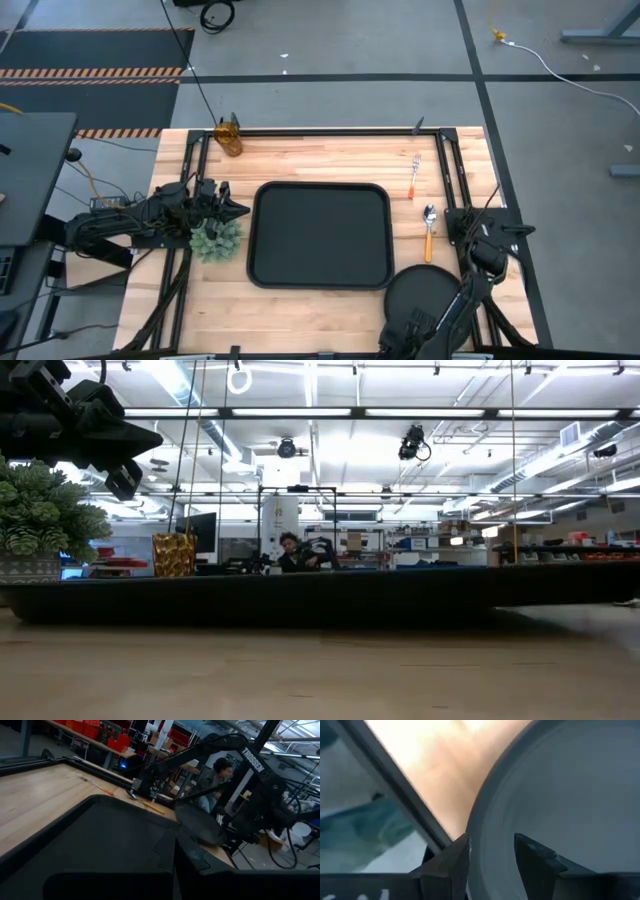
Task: Pick and place plate/cup/fork/spoon on tray
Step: Put the black plate on the black serving tray
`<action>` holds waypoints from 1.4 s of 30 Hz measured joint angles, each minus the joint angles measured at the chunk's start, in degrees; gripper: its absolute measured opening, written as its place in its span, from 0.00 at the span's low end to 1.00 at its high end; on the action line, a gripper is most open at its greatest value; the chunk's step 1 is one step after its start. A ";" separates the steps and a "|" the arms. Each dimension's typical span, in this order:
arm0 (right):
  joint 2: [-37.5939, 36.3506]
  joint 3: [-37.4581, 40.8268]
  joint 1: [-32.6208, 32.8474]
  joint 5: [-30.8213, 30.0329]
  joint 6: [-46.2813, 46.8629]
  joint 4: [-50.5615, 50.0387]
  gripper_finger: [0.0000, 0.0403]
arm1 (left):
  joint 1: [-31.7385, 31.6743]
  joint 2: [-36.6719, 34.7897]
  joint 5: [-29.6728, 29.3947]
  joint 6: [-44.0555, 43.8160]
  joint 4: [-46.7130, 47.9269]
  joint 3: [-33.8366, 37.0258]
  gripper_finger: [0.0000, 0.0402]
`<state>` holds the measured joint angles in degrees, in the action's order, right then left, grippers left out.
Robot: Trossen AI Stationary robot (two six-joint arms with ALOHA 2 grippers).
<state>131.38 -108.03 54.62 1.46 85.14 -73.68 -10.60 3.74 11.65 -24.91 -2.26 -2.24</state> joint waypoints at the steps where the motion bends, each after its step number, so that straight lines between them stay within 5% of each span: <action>1: 0.51 0.00 -0.02 0.74 -0.55 0.90 0.40 | 0.01 -0.01 0.01 0.00 0.00 0.00 0.03; 15: -0.29 0.02 0.26 0.51 -3.27 3.68 0.40 | 0.01 0.01 -0.01 0.00 -0.07 0.00 0.03; 23: -0.37 -3.63 2.20 -3.10 -14.72 9.83 0.41 | -0.01 0.01 0.01 0.00 -0.07 0.00 0.03; 32: -0.47 -8.11 6.06 -13.75 -25.17 16.26 0.58 | 0.01 0.01 0.01 0.00 -0.07 0.00 0.03; 42: -0.27 -6.21 9.33 -14.78 -27.97 16.91 0.71 | 0.01 -0.01 0.01 0.00 -0.07 -0.01 0.03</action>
<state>131.11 -114.24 63.94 -13.32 57.17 -56.77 -10.59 3.73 11.66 -24.91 -2.33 -2.25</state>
